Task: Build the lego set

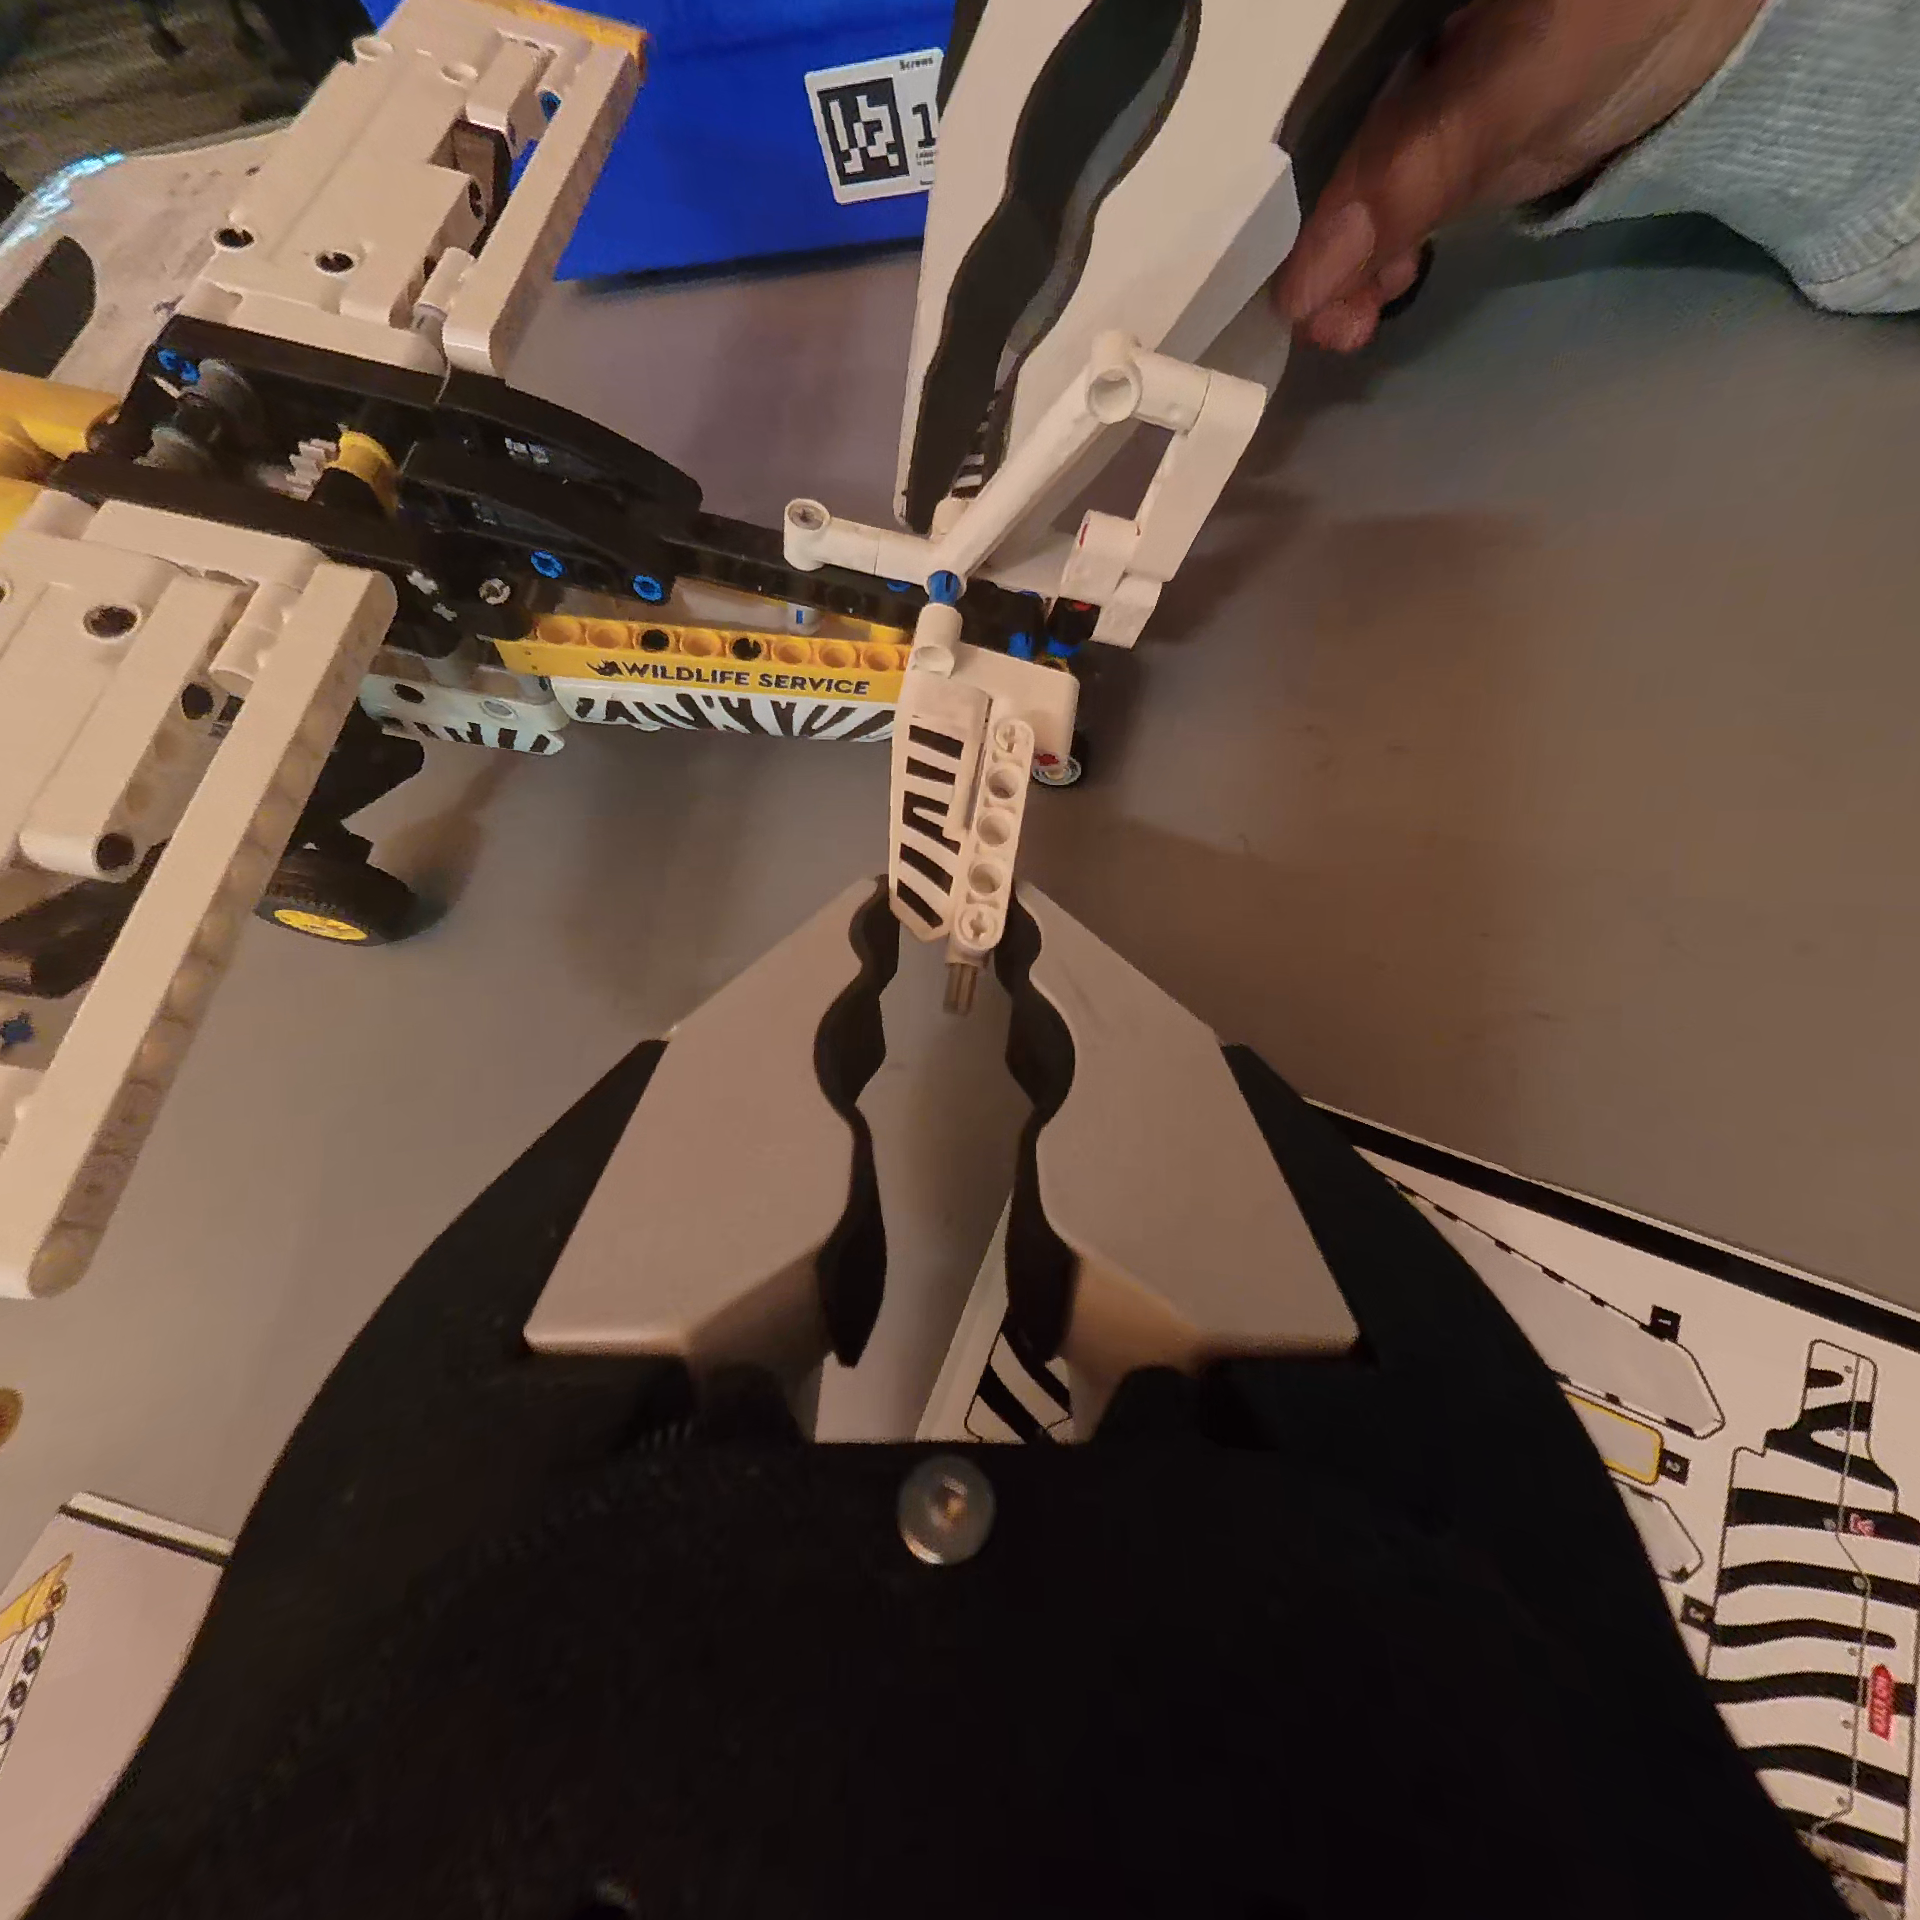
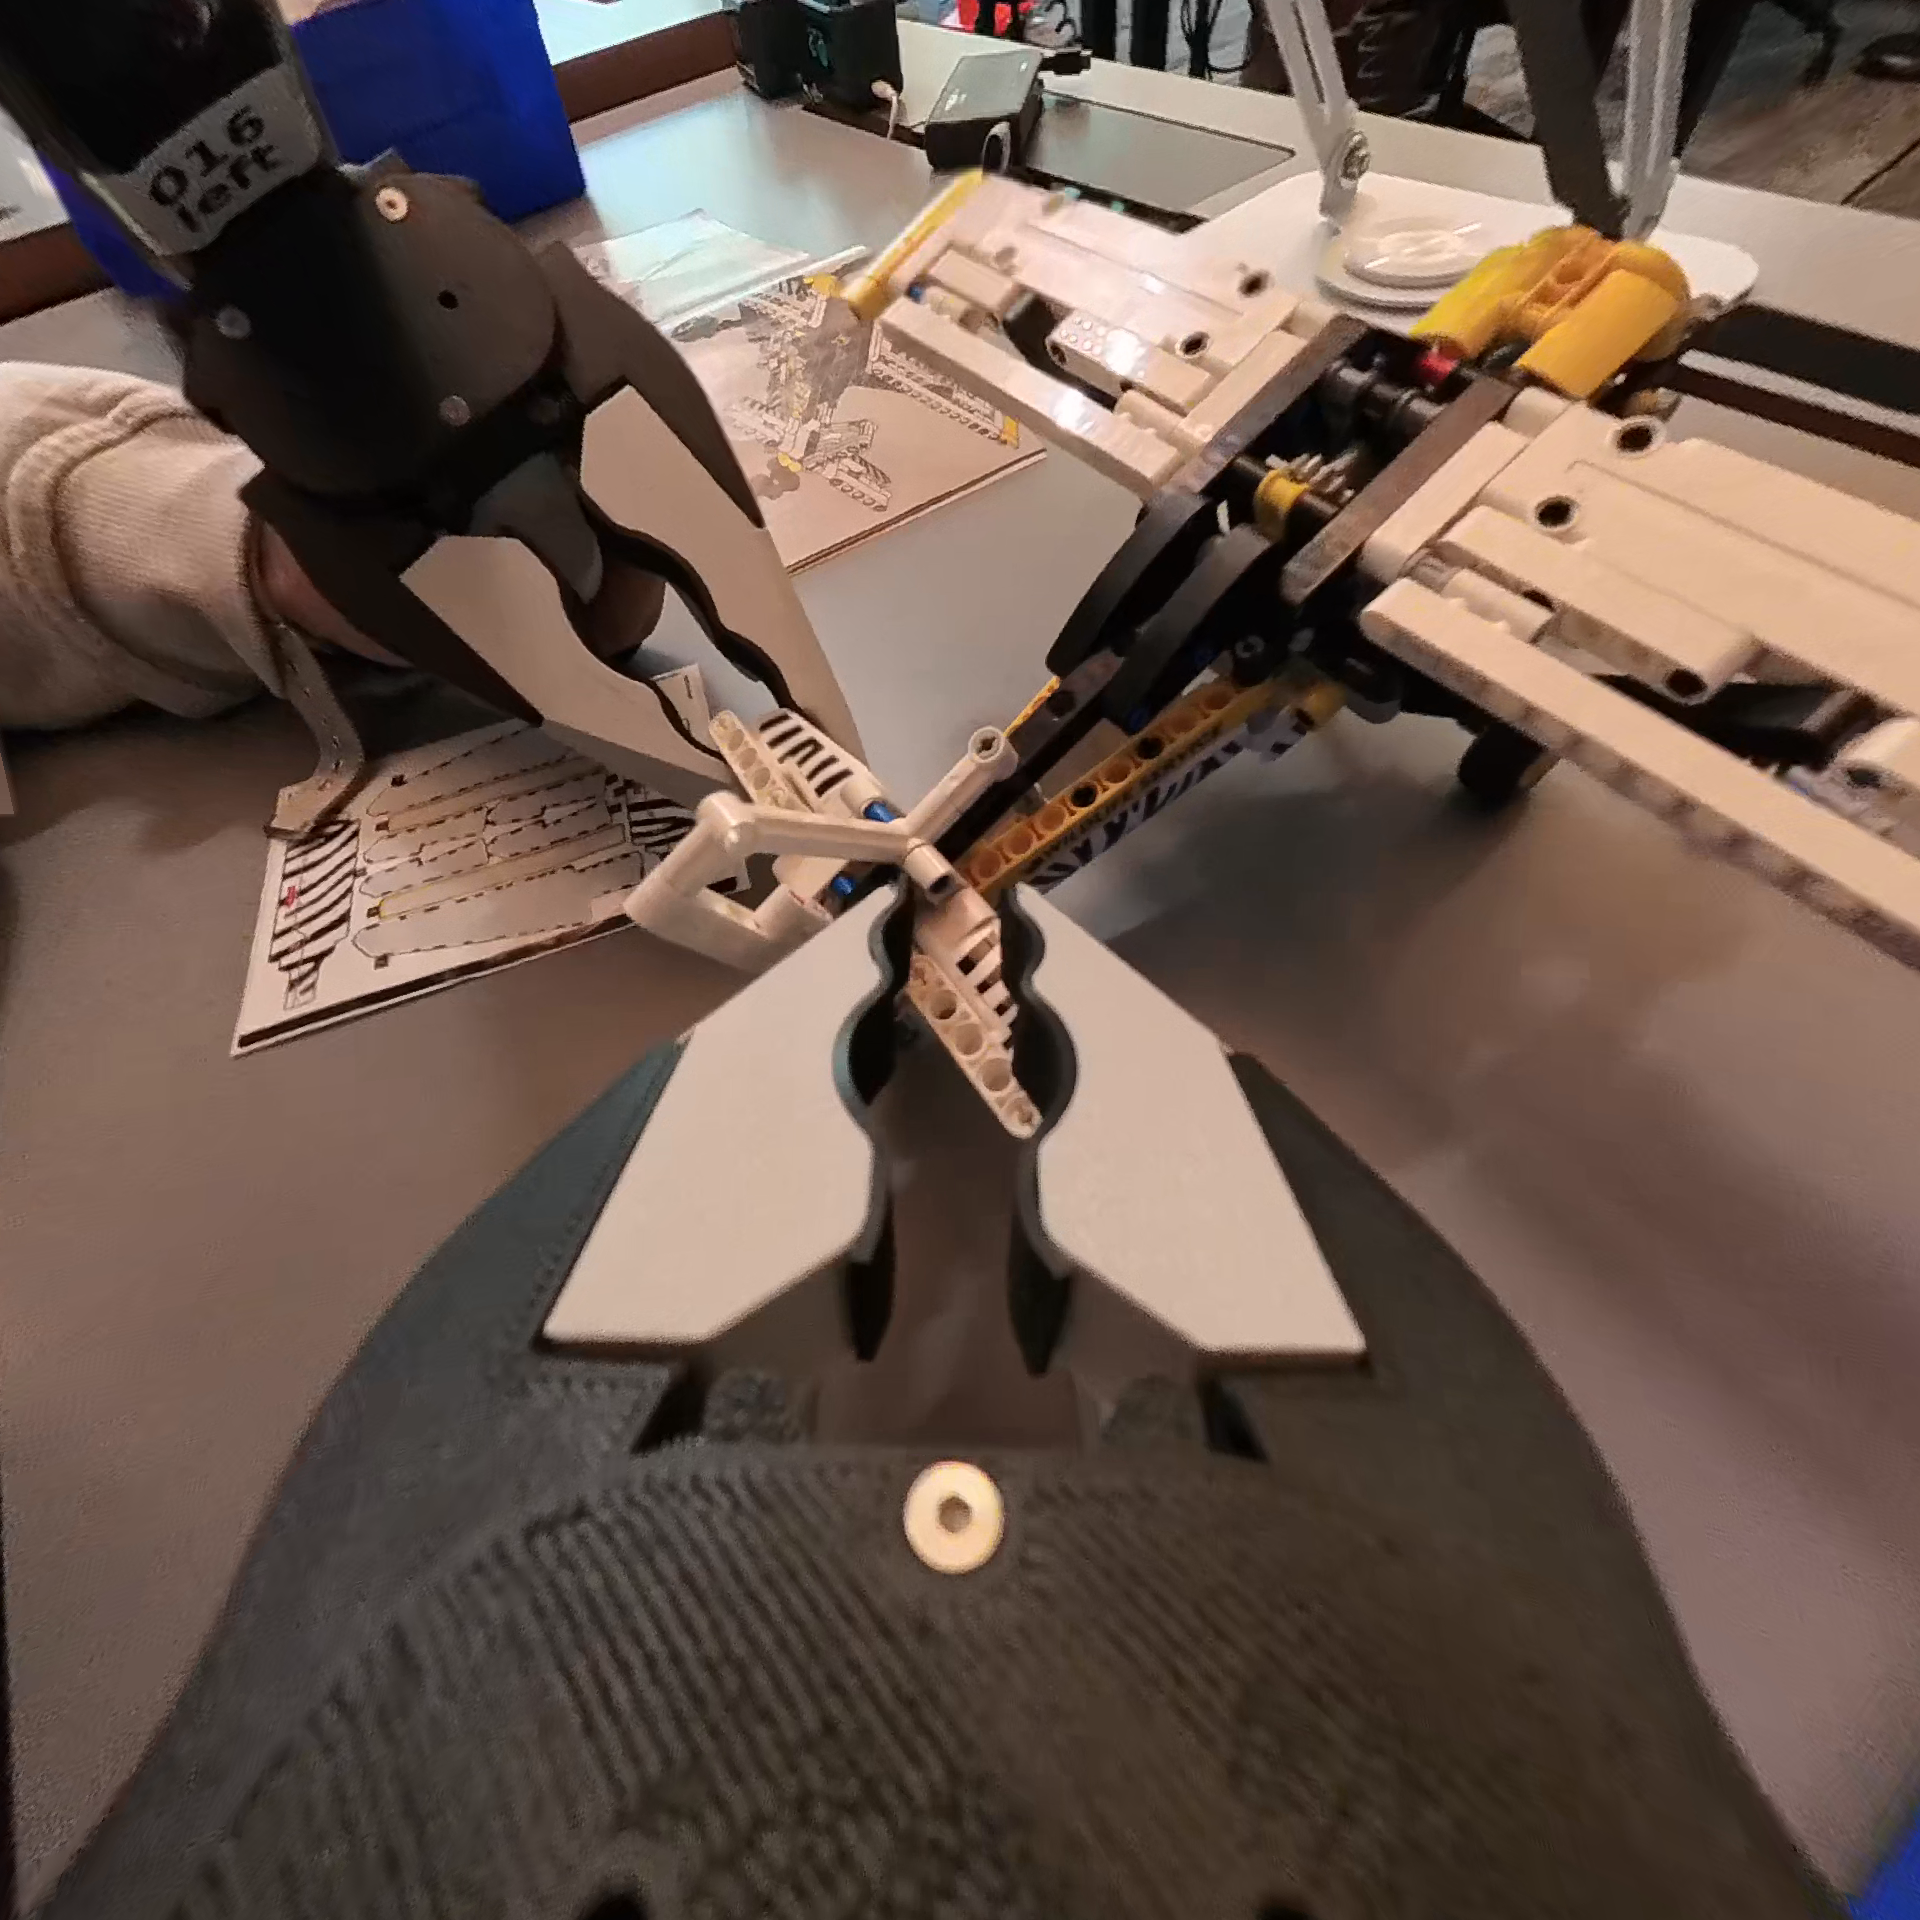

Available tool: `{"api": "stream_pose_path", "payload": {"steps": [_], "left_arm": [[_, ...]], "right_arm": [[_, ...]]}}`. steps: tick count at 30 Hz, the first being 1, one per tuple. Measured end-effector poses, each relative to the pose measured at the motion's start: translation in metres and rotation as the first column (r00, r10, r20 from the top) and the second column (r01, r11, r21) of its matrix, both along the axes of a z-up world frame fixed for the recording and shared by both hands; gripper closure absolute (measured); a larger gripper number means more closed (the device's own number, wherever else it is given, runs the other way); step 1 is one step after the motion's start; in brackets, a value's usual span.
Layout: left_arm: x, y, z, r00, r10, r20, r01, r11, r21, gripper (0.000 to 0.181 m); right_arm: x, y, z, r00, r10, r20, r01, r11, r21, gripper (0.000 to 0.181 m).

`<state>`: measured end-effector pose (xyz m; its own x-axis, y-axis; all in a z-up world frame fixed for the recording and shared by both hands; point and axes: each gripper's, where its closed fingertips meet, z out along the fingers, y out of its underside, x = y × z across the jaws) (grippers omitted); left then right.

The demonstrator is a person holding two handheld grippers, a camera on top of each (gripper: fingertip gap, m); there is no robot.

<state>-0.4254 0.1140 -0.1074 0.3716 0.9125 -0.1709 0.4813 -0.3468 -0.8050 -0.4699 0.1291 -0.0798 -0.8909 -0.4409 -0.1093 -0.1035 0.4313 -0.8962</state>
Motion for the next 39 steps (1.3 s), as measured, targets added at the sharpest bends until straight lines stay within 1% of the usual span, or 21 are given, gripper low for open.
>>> {"api": "stream_pose_path", "payload": {"steps": [5, 7, 12, 16, 20, 24, 29, 34, 37, 39], "left_arm": [[0.0003, -0.0011, 0.0019, 1.000, -0.006, 0.000, 0.006, 0.999, 0.033, 0.165], [0.0003, -0.0015, 0.0020, 1.000, -0.003, -0.002, 0.004, 1.000, 0.029, 0.165], [-0.0001, -0.0017, 0.0004, 1.000, 0.011, -0.004, -0.011, 1.000, -0.001, 0.165], [-0.0007, -0.0021, 0.0019, 1.000, 0.020, -0.002, -0.020, 0.999, 0.028, 0.165], [-0.0013, -0.0022, 0.0012, 1.000, 0.028, 0.001, -0.028, 0.999, 0.026, 0.165], [-0.0019, -0.0004, 0.0017, 0.999, 0.034, 0.009, -0.034, 0.998, 0.057, 0.165], [-0.0011, -0.0010, 0.0007, 0.999, 0.039, 0.011, -0.040, 0.998, 0.052, 0.165], [-0.0023, -0.0021, -0.0006, 0.999, 0.055, -0.001, -0.055, 0.998, -0.012, 0.165], [-0.0027, -0.0016, -0.0019, 0.999, 0.050, 0.016, -0.050, 0.998, 0.025, 0.165], [-0.0029, -0.0010, -0.0017, 0.999, 0.047, 0.015, -0.048, 0.999, 0.026, 0.165]], "right_arm": [[0.0023, -0.0010, 0.0023, 0.997, 0.052, -0.054, -0.055, 0.997, -0.053, 0.169], [0.0046, -0.0002, 0.0036, 0.995, 0.072, -0.066, -0.076, 0.995, -0.069, 0.173], [0.0048, -0.0005, 0.0022, 0.996, 0.065, -0.060, -0.069, 0.996, -0.058, 0.174], [0.0050, -0.0012, 0.0021, 0.995, 0.055, -0.080, -0.060, 0.996, -0.059, 0.174], [0.0049, -0.0014, 0.0019, 0.993, 0.048, -0.108, -0.054, 0.997, -0.060, 0.175], [0.0038, -0.0014, 0.0017, 0.995, 0.038, -0.096, -0.044, 0.998, -0.052, 0.175], [0.0047, -0.0027, 0.0014, 0.995, 0.023, -0.097, -0.029, 0.998, -0.055, 0.175], [0.0042, -0.0028, 0.0012, 0.995, 0.020, -0.094, -0.025, 0.998, -0.052, 0.175], [0.0040, -0.0029, 0.0011, 0.995, 0.022, -0.094, -0.027, 0.998, -0.052, 0.175], [0.0039, -0.0034, 0.0011, 0.995, 0.026, -0.092, -0.031, 0.998, -0.051, 0.175]]}}
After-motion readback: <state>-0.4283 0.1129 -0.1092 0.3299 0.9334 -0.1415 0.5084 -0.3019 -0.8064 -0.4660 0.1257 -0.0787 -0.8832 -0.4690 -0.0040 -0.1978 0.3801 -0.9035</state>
